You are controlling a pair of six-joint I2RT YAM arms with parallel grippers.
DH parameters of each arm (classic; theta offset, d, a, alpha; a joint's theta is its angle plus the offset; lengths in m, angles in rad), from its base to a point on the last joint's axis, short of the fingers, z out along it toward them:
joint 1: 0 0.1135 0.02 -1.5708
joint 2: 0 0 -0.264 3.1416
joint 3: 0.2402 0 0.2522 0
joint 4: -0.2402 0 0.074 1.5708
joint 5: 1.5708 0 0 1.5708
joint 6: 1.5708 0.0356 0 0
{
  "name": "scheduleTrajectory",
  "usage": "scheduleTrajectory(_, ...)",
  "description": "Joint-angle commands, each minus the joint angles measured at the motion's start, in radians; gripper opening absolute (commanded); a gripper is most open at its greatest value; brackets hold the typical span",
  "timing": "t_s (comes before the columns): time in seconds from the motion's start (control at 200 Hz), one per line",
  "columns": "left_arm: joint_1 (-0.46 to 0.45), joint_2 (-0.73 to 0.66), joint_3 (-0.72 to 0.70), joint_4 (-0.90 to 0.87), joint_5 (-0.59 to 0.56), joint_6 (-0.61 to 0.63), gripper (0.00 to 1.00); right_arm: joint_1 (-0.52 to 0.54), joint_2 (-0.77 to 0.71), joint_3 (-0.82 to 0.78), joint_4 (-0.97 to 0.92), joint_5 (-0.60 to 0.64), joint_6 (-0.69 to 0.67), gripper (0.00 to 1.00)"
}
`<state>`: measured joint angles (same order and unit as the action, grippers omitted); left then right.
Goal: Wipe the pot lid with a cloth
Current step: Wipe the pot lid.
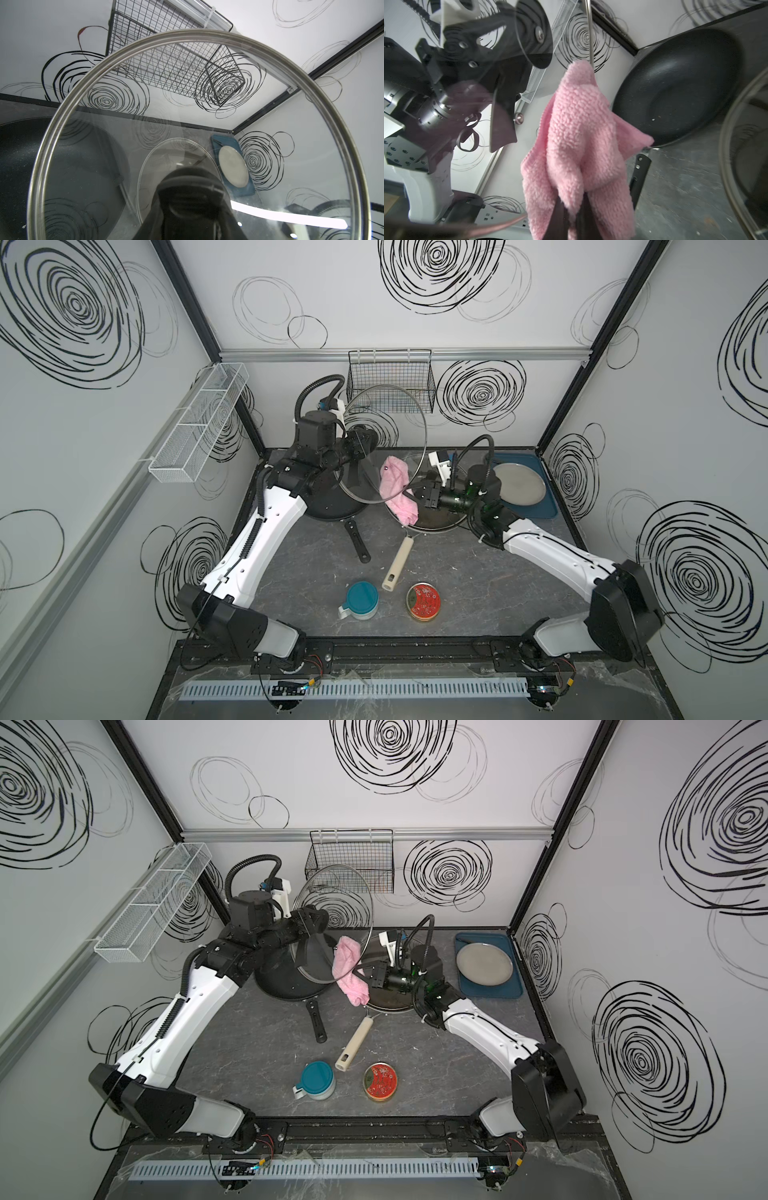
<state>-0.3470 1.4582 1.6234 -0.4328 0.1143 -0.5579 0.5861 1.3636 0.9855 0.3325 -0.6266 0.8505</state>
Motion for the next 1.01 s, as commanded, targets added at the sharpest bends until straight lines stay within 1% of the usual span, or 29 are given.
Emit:
scheduleTrajectory(0.0,-0.007,-0.06,-0.011,0.121,-0.027,0.055,0.0,-0.025,-0.126,-0.035,-0.326,0.168,-0.145,0.0)
scheduleTrajectory(0.12,-0.025,-0.071,-0.034,0.071,-0.075,0.096,0.0,-0.024,-0.245,0.012,-0.532,0.283,-0.216,0.0)
scheduleTrajectory(0.21,-0.047,-0.071,-0.04,0.034,-0.112,0.127,0.0,-0.019,-0.305,0.079,-0.635,0.32,-0.252,0.0)
scheduleTrajectory(0.27,-0.065,-0.072,-0.049,0.023,-0.131,0.131,0.0,-0.007,-0.322,0.125,-0.681,0.329,-0.264,0.0)
scheduleTrajectory(0.3,-0.073,-0.073,-0.054,0.02,-0.139,0.157,0.0,0.001,-0.325,0.145,-0.695,0.327,-0.268,0.0)
scheduleTrajectory(0.395,-0.096,-0.074,-0.072,0.019,-0.148,0.161,0.0,0.037,-0.297,0.189,-0.713,0.312,-0.278,0.0)
scheduleTrajectory(0.52,-0.132,-0.07,-0.079,0.007,-0.173,0.17,0.0,0.118,-0.211,0.231,-0.697,0.309,-0.289,0.0)
scheduleTrajectory(0.61,-0.154,-0.066,-0.079,0.005,-0.189,0.173,0.0,0.178,-0.144,0.255,-0.684,0.321,-0.295,0.0)
scheduleTrajectory(0.735,-0.174,-0.061,-0.073,0.008,-0.198,0.173,0.0,0.224,-0.077,0.259,-0.666,0.34,-0.283,0.0)
scheduleTrajectory(0.805,-0.183,-0.06,-0.07,0.008,-0.202,0.176,0.0,0.234,-0.057,0.256,-0.66,0.342,-0.278,0.0)
scheduleTrajectory(0.9,-0.19,-0.063,-0.071,0.004,-0.205,0.184,0.0,0.233,-0.052,0.265,-0.69,0.383,-0.275,0.0)
scheduleTrajectory(1.001,-0.19,-0.07,-0.073,-0.007,-0.202,0.191,0.0,0.21,-0.068,0.275,-0.719,0.404,-0.28,0.0)
